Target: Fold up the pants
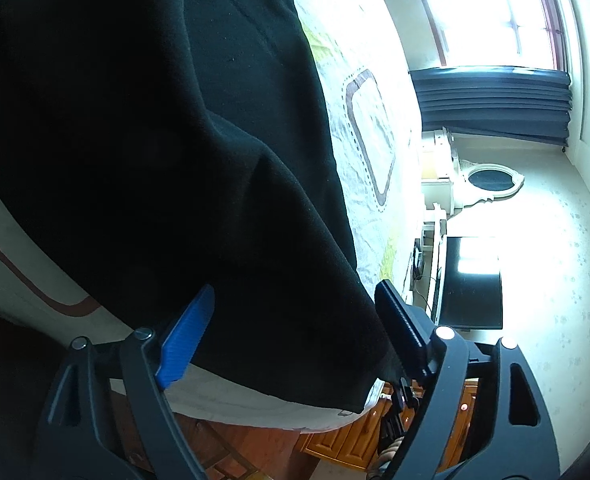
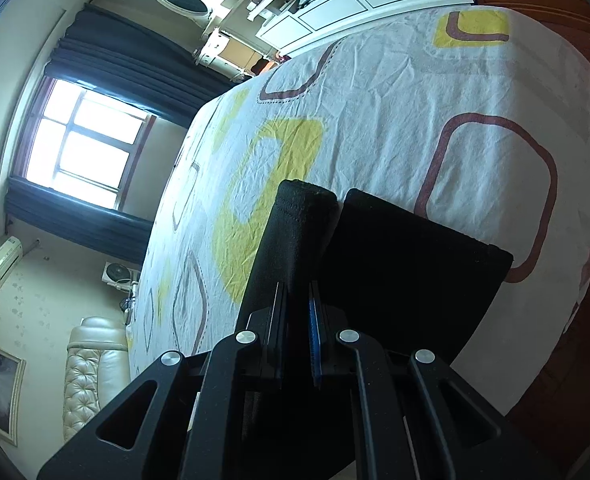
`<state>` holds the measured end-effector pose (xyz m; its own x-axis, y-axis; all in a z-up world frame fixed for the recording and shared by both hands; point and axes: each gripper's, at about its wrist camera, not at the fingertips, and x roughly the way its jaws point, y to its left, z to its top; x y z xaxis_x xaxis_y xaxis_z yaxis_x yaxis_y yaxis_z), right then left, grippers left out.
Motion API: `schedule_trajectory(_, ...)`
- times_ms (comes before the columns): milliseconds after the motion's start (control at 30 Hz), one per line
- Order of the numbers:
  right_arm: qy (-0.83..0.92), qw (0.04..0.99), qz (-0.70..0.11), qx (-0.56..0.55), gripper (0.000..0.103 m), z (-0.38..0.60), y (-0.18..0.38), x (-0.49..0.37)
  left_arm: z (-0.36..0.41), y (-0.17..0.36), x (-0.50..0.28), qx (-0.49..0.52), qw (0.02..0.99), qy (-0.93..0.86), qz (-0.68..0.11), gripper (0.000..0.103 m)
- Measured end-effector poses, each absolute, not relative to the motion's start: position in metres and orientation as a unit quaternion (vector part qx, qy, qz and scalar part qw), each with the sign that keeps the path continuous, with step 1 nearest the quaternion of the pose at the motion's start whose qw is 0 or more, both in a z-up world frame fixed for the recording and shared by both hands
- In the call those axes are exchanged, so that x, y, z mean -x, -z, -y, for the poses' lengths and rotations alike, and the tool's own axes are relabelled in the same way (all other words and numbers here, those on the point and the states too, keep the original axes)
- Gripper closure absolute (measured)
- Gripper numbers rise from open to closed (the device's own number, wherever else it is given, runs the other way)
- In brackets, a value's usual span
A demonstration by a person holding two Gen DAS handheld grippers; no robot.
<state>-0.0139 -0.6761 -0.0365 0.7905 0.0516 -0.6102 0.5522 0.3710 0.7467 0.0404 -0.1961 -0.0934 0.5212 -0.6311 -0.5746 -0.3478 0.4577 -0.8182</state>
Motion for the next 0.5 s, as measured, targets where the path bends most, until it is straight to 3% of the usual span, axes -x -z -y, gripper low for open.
schedule_trajectory(167, 0.168, 0.766, -0.292, -0.548, 0.093, 0.676, 0.053, 0.018, 0.206, 0.088, -0.052, 0.485, 0.725, 0.083, -0.482, 0.014)
schedule_trajectory(233, 0.157, 0.754, -0.293, -0.566, 0.092, 0.677, 0.066, 0.018, 0.209, 0.084, -0.057, 0.461, 0.733, 0.084, -0.493, 0.029)
schedule_trajectory(267, 0.156, 0.747, -0.295, -0.576, 0.091, 0.677, 0.073, 0.019, 0.209, 0.084, -0.059, 0.450, 0.733, 0.085, -0.503, 0.048)
schedule_trajectory(300, 0.156, 0.741, -0.299, -0.581, 0.088, 0.677, 0.079, 0.017, 0.208, 0.086, -0.062, 0.438, 0.732, 0.086, -0.515, 0.054)
schedule_trajectory(333, 0.154, 0.734, -0.302, -0.588, 0.077, 0.678, 0.086, 0.016, 0.204, 0.088, -0.063, 0.436, 0.731, 0.087, -0.519, 0.060)
schedule_trajectory(400, 0.147, 0.725, -0.288, -0.608, 0.071, 0.678, 0.099, 0.016, 0.199, 0.090, -0.065, 0.434, 0.729, 0.088, -0.522, 0.069)
schedule_trajectory(500, 0.136, 0.727, -0.269, -0.617, 0.073, 0.679, 0.107, 0.012, 0.197, 0.089, -0.068, 0.424, 0.730, 0.091, -0.528, 0.073)
